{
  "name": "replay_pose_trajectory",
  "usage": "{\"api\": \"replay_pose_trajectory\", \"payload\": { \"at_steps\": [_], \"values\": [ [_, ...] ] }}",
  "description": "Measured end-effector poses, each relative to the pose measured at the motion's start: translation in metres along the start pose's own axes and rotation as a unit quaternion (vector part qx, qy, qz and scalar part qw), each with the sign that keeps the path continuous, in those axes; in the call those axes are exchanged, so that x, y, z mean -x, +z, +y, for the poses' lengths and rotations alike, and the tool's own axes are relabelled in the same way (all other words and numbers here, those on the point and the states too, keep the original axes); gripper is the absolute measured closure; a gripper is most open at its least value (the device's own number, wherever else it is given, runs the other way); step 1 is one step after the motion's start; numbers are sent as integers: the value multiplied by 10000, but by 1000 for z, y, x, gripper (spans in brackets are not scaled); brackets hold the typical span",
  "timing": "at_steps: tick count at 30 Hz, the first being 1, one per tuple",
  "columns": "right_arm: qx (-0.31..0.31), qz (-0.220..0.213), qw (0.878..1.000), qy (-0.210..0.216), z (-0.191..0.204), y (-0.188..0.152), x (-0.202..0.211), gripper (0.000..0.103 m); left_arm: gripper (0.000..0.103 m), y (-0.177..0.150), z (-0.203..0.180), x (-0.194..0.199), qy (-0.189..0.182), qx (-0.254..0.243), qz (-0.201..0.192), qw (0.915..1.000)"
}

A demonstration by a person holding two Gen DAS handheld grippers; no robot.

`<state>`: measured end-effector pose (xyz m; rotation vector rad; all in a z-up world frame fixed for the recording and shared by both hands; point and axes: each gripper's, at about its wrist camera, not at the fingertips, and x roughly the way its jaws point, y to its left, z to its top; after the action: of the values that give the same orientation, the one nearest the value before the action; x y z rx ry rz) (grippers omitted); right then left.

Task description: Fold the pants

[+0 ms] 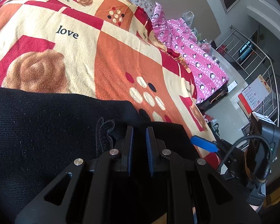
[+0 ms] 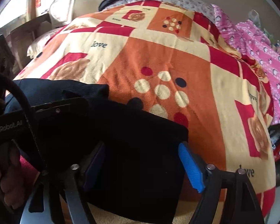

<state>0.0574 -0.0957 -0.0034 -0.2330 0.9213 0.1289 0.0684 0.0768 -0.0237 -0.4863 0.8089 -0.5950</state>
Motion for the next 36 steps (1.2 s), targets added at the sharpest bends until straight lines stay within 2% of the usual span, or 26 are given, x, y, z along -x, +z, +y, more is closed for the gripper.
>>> {"api": "replay_pose_trajectory", "payload": {
  "at_steps": [3,11,21,36],
  "values": [
    [-274,101,9995,84,-7,1,-4,15,90,0,0,0,-8,12,-2,10000],
    [-531,147,9985,31,-8,0,-6,15,90,-1,0,0,-6,6,-2,10000],
    [-500,99,9986,-149,-3,-2,-4,15,90,-1,0,0,-7,4,-5,10000],
    [-506,109,9985,-154,-4,-2,-4,15,90,-1,1,0,-11,5,-8,10000]
  ]
}}
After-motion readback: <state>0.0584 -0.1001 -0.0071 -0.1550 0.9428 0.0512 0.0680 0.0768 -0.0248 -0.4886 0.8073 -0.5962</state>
